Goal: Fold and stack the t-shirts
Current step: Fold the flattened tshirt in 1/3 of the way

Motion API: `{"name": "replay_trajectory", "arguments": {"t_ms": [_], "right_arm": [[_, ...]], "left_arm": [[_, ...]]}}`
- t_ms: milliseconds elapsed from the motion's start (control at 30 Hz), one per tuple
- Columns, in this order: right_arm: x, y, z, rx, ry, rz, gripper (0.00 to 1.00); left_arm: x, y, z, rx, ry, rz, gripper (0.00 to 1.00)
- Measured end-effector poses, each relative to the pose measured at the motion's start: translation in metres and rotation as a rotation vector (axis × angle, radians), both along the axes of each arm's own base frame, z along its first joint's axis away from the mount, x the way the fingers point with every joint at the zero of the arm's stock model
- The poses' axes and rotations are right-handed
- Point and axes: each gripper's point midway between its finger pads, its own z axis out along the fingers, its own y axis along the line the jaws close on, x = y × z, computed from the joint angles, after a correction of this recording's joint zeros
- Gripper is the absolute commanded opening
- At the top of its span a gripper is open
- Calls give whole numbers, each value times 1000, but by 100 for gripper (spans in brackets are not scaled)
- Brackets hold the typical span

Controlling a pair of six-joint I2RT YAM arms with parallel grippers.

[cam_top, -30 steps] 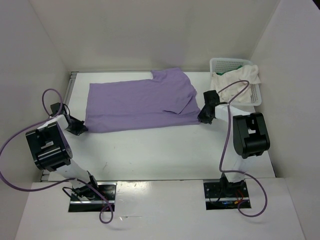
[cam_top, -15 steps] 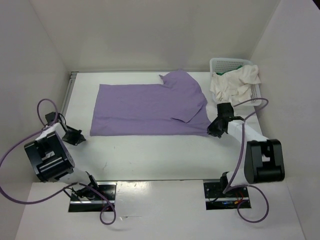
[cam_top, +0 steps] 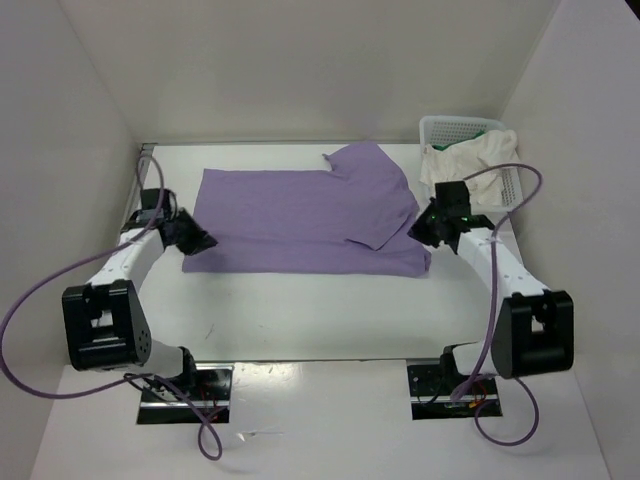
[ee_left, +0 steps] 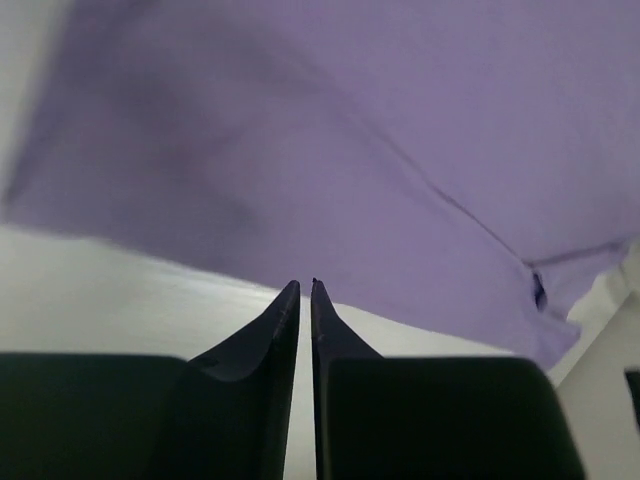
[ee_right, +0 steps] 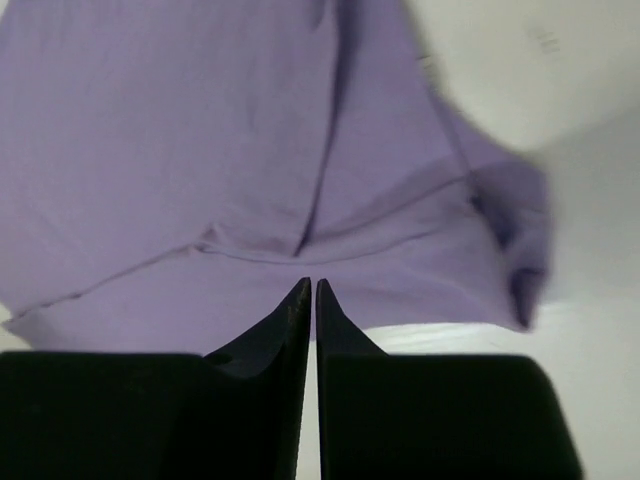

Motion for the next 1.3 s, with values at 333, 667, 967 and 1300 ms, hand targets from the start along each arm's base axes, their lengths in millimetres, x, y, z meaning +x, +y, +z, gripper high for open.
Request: {"name": "replay_trajectory", "arguments": {"t_ms": [333,667,967,1300], "right_arm": [[7,89,-79,47,174,262,36],[21,92,-92,45,171,264,38],[26,94,-92,50,168,268,20],[51,103,-86,61,146,275,4]], "left_arm": [[42,-96,-27,-9,5,-265,16],[36,-88,-39,4,31,-224,16],[30,-72,-48,28,64,-183,14],[21,-30,-60,59,107,-85,12]]}}
